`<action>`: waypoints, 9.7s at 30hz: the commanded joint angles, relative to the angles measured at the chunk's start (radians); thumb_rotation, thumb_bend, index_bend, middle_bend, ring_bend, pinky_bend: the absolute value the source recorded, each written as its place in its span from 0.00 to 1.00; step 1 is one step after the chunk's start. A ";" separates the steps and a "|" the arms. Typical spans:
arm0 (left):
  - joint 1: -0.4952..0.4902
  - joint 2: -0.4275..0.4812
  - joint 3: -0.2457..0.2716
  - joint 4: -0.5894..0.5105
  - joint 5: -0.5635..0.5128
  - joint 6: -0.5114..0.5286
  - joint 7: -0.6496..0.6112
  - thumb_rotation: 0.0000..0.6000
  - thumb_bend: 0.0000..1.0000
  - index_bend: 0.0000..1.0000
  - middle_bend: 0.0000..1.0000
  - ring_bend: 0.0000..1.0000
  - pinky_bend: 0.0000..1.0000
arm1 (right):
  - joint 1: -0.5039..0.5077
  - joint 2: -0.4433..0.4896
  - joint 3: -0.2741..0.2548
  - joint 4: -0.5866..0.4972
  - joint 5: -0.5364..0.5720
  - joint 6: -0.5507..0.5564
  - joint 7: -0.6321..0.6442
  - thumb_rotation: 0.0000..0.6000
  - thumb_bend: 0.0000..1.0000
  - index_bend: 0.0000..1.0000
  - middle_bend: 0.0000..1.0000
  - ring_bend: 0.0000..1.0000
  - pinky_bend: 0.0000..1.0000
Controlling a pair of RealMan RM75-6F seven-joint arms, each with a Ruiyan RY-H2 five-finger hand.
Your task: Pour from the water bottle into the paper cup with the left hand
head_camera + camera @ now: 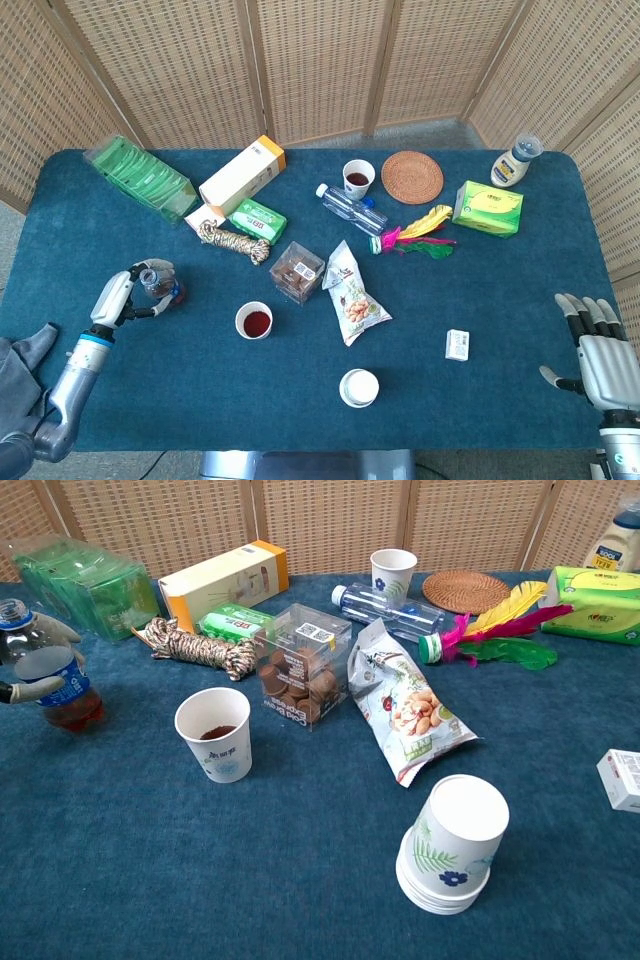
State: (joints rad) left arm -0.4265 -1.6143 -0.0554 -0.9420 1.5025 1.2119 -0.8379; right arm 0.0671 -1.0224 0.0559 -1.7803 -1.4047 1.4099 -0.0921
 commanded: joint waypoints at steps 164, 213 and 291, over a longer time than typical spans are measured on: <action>-0.408 0.208 0.067 -0.416 0.255 -0.219 1.782 1.00 0.50 0.60 0.47 0.30 0.40 | -0.023 0.033 0.021 -0.006 0.005 0.038 0.069 1.00 0.00 0.00 0.00 0.00 0.00; -0.143 0.247 0.043 -0.381 0.053 0.045 0.805 1.00 0.49 0.57 0.46 0.30 0.42 | -0.019 0.022 0.012 -0.014 -0.003 0.029 0.032 1.00 0.00 0.00 0.00 0.00 0.00; 0.033 -0.102 0.052 0.290 0.040 0.036 -0.365 1.00 0.38 0.01 0.00 0.00 0.09 | -0.004 -0.006 -0.001 -0.016 0.005 0.006 -0.031 1.00 0.00 0.00 0.00 0.00 0.00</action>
State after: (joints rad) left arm -0.3939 -1.7156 -0.0048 -0.6531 1.5420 1.2472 -1.2024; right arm 0.0628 -1.0288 0.0552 -1.7963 -1.3996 1.4164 -0.1229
